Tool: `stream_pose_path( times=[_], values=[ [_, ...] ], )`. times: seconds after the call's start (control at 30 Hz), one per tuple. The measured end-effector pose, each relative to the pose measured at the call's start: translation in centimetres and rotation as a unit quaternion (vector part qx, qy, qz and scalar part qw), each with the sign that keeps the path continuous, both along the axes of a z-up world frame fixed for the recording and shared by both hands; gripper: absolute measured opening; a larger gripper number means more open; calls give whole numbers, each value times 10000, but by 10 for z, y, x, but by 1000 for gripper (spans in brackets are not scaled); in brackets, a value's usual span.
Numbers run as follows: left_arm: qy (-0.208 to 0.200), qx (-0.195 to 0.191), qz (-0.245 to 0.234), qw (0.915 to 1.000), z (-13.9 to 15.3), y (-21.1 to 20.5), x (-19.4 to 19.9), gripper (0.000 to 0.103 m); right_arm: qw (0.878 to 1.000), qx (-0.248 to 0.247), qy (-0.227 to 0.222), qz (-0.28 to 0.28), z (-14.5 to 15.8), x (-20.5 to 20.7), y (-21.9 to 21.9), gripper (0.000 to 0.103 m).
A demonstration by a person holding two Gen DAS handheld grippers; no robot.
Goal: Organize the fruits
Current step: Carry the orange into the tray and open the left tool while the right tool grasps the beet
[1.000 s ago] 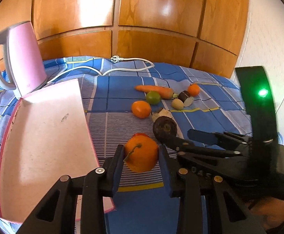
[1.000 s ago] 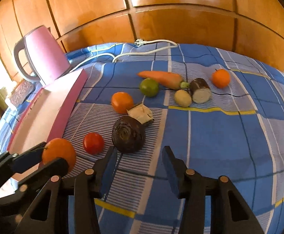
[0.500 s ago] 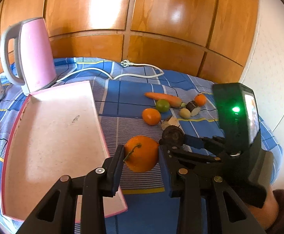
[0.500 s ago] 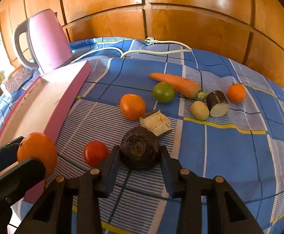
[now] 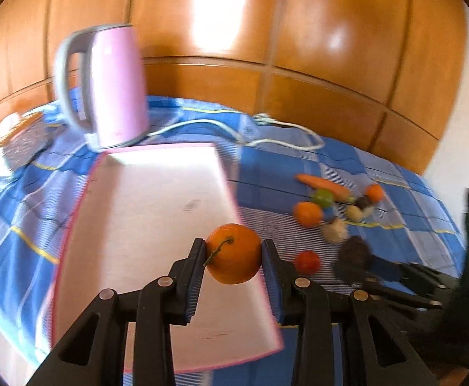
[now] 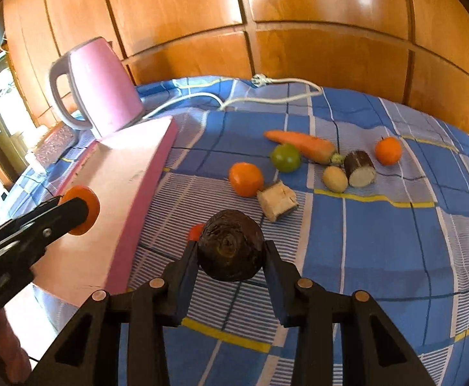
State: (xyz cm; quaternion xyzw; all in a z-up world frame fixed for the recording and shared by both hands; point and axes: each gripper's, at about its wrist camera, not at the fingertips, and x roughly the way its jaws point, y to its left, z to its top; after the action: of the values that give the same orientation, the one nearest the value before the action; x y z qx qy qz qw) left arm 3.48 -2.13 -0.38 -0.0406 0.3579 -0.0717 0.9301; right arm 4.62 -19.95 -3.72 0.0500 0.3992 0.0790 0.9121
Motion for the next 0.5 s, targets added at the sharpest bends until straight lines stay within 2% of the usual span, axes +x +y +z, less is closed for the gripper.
stream_pose_path(
  times=[0.3, 0.5],
  values=[
    [199, 164, 926, 9954, -13, 56, 6, 36, 9982, -82, -117, 583, 17, 4, 40, 40],
    [210, 172, 1270, 9915, -17, 80, 4, 37, 9940, -141, -84, 1083, 21, 17, 79, 40]
  ],
)
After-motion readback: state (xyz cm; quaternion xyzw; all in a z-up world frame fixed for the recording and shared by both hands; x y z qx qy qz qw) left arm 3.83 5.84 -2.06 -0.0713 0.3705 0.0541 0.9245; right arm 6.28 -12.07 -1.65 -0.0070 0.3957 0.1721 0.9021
